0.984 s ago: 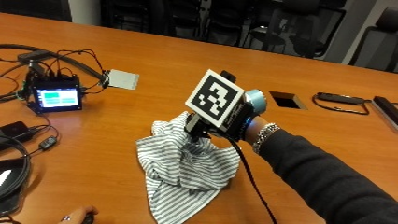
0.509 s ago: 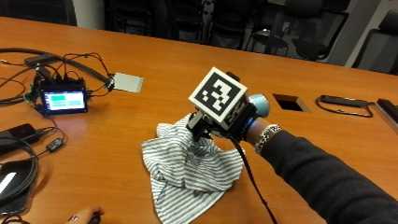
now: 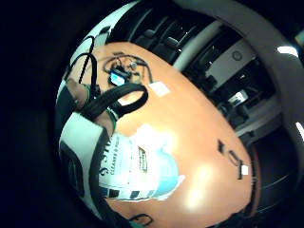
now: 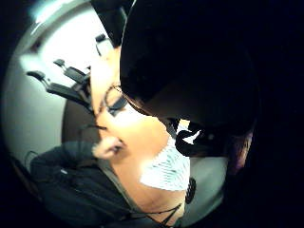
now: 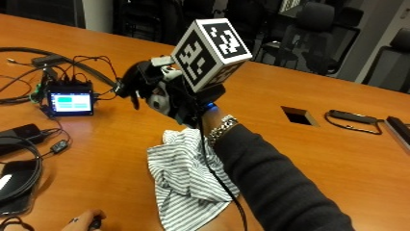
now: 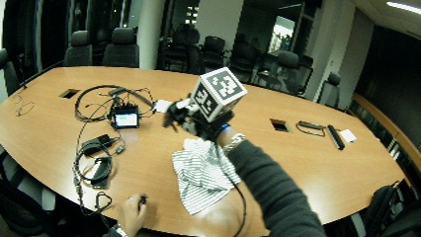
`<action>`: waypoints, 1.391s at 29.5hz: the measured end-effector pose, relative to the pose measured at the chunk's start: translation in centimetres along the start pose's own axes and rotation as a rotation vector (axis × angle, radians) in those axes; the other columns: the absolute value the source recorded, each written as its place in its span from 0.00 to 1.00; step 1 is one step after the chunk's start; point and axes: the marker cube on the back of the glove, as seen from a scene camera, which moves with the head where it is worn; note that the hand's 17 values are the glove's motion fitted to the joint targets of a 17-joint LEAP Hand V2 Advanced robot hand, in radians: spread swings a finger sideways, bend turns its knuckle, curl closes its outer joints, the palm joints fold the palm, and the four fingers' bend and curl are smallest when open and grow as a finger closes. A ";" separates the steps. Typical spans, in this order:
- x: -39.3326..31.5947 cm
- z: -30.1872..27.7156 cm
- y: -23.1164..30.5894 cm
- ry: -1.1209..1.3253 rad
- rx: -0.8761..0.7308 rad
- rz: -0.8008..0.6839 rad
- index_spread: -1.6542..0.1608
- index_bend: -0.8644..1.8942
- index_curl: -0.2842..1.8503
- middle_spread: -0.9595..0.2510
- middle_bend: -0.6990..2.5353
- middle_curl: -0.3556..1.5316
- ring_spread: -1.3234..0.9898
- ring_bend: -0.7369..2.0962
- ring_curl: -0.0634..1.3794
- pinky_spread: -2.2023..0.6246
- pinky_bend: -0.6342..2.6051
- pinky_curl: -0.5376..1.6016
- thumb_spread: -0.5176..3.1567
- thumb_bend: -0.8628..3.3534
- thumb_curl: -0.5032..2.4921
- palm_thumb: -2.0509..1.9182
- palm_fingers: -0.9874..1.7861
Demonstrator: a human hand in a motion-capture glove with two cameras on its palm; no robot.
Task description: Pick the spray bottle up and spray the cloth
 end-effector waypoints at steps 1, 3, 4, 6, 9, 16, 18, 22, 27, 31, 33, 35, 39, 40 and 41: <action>-0.7 0.0 -0.6 -0.060 0.026 0.016 0.76 0.37 0.33 0.63 0.31 0.44 0.50 0.45 0.34 0.72 0.34 0.43 0.37 0.20 0.38 0.75 0.79; -1.8 -0.1 -1.6 -0.176 0.074 0.054 0.76 0.37 0.33 0.63 0.31 0.44 0.50 0.45 0.34 0.72 0.34 0.43 0.37 0.20 0.38 0.75 0.79; -2.3 0.0 -2.0 -0.237 0.098 0.075 0.76 0.37 0.33 0.63 0.31 0.44 0.50 0.45 0.34 0.72 0.34 0.43 0.37 0.20 0.38 0.75 0.79; -3.1 0.6 -2.6 -0.366 0.143 0.119 0.76 0.37 0.33 0.63 0.31 0.44 0.51 0.45 0.34 0.72 0.34 0.43 0.38 0.20 0.38 0.75 0.79; -3.7 2.4 -2.7 -0.554 0.198 0.178 0.76 0.37 0.33 0.63 0.31 0.44 0.51 0.45 0.34 0.72 0.34 0.43 0.38 0.20 0.38 0.75 0.79; -3.6 9.1 -1.0 -0.845 0.235 0.297 0.76 0.37 0.33 0.63 0.31 0.44 0.51 0.45 0.34 0.73 0.33 0.43 0.39 0.20 0.38 0.75 0.79; -3.9 10.1 -0.1 -0.831 0.233 0.299 0.76 0.37 0.33 0.63 0.31 0.44 0.51 0.45 0.34 0.73 0.33 0.43 0.39 0.20 0.38 0.75 0.79; -4.4 11.1 2.4 -0.788 0.237 0.311 0.76 0.37 0.33 0.63 0.31 0.44 0.51 0.45 0.34 0.73 0.33 0.43 0.39 0.20 0.38 0.75 0.78; -4.3 9.8 3.2 -0.729 0.270 0.341 0.76 0.37 0.33 0.64 0.30 0.44 0.51 0.45 0.34 0.74 0.33 0.42 0.40 0.20 0.38 0.75 0.78; -4.0 8.8 2.2 -0.699 0.297 0.331 0.76 0.36 0.33 0.63 0.30 0.44 0.51 0.45 0.34 0.74 0.33 0.42 0.41 0.20 0.37 0.74 0.78; -3.9 8.7 2.0 -0.689 0.301 0.333 0.75 0.36 0.33 0.62 0.30 0.44 0.51 0.45 0.34 0.73 0.33 0.43 0.41 0.20 0.37 0.74 0.78; -4.0 8.9 2.2 -0.687 0.293 0.345 0.75 0.36 0.32 0.62 0.30 0.44 0.50 0.45 0.34 0.73 0.33 0.43 0.42 0.20 0.37 0.73 0.78; -4.4 10.1 3.1 -0.699 0.251 0.375 0.75 0.36 0.32 0.61 0.30 0.44 0.50 0.45 0.34 0.73 0.33 0.42 0.43 0.20 0.37 0.73 0.77; -4.6 10.4 3.4 -0.703 0.231 0.384 0.75 0.36 0.32 0.61 0.30 0.44 0.50 0.45 0.34 0.73 0.33 0.43 0.44 0.20 0.36 0.73 0.77; -4.7 10.6 3.7 -0.707 0.205 0.394 0.75 0.37 0.32 0.61 0.30 0.44 0.50 0.45 0.34 0.73 0.33 0.42 0.44 0.20 0.36 0.73 0.76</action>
